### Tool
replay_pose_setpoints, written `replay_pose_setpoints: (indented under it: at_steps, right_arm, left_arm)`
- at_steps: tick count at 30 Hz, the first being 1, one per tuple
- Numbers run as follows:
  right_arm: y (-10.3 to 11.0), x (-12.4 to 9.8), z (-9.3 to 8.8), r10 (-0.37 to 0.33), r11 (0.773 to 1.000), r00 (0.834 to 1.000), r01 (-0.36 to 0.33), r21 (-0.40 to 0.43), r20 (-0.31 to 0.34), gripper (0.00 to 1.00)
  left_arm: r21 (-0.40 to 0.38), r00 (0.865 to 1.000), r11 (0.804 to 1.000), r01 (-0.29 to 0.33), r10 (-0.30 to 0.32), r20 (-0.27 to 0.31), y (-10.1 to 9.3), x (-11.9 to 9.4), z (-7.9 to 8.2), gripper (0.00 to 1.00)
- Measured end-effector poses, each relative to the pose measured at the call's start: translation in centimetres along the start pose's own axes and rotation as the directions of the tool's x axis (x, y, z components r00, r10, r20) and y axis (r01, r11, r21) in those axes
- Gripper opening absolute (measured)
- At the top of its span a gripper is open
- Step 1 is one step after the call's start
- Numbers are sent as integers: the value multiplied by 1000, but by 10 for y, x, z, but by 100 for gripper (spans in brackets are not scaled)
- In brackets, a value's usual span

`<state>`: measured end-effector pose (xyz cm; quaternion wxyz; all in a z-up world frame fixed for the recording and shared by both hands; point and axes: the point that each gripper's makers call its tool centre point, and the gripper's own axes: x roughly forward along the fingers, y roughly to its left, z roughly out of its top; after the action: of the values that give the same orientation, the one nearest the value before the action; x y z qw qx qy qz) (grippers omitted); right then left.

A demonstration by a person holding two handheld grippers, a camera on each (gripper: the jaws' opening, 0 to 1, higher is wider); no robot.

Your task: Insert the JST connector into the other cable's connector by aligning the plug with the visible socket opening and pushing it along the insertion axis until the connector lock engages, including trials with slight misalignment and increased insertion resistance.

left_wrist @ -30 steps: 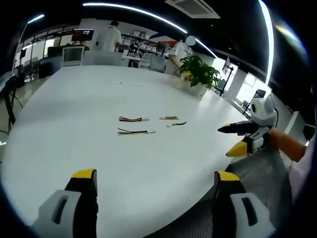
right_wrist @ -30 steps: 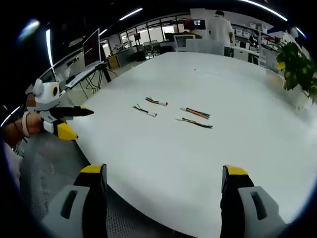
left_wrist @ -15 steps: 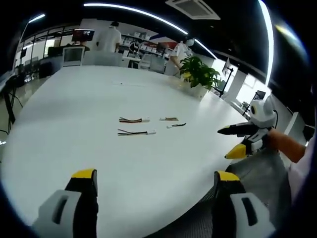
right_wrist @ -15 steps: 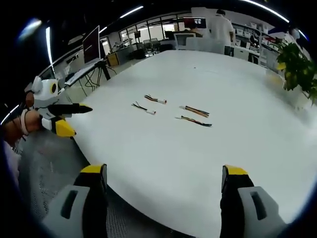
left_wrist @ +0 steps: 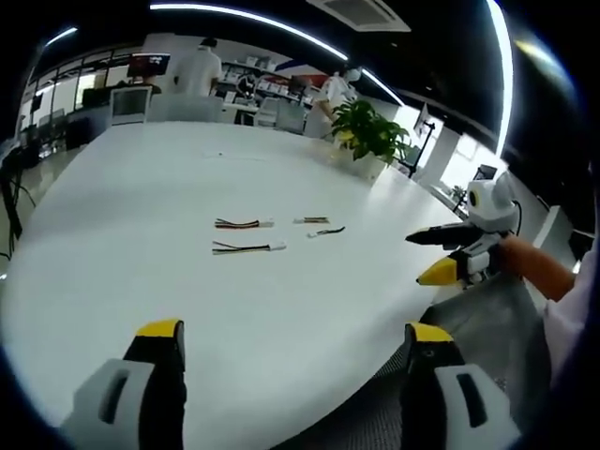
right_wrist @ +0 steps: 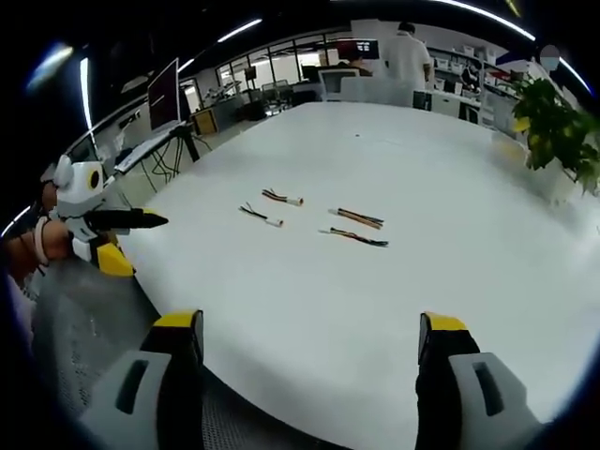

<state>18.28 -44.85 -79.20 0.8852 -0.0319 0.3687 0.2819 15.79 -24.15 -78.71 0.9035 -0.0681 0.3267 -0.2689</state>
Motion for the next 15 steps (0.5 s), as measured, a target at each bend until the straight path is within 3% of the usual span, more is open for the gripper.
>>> replay_pose_setpoints:
  at_steps: [15]
  right_arm:
    - [3, -1, 8, 15, 1000, 999, -15, -1, 31, 92]
  left_arm:
    - [-7, 998, 1000, -30, 30, 47, 7, -5, 11, 95]
